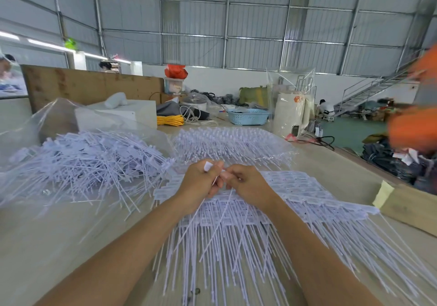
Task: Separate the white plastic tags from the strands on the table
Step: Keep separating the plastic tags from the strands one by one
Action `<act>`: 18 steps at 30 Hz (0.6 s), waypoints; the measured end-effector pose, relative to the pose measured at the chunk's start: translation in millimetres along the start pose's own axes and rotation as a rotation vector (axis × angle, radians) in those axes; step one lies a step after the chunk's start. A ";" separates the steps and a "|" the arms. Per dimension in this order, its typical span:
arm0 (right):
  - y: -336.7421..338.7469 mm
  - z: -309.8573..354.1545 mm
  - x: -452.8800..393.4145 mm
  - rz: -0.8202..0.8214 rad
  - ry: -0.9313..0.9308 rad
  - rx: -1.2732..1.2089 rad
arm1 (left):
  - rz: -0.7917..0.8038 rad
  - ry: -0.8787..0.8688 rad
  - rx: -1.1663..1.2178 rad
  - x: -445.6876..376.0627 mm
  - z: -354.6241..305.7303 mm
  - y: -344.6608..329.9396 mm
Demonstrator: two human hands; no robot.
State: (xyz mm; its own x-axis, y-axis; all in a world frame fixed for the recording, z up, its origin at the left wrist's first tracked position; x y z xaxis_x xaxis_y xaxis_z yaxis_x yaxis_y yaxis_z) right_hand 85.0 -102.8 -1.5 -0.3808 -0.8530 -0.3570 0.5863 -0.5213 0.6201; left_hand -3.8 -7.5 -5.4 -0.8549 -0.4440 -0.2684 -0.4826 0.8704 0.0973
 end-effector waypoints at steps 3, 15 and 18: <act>-2.2 -2.5 -1.3 -0.014 0.014 0.084 | -0.071 -0.041 -0.383 -0.7 -2.8 1.5; -4.6 19.6 -1.6 0.054 0.101 0.195 | 0.268 0.269 0.071 -0.1 -3.5 27.7; 15.1 20.6 5.2 -0.035 0.084 -0.081 | 0.362 0.277 0.343 -0.2 -8.5 30.7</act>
State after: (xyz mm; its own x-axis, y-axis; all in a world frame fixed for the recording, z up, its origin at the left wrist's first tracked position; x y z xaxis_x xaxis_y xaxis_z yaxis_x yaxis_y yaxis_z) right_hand 77.2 -114.6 20.3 -0.3428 -0.8319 -0.4364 0.6309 -0.5480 0.5492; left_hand -20.0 17.5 5.8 -0.9946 -0.1034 -0.0102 -0.0995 0.9762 -0.1928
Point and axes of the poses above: each hand's wrist, its own x-axis away from the middle knuckle, its own y-axis out of the back of the hand, z = x × y, the point moved 3 cm from there along -x, towards the middle knuckle, and after that the axes turned 9 degrees about z, right-handed, at the moved point
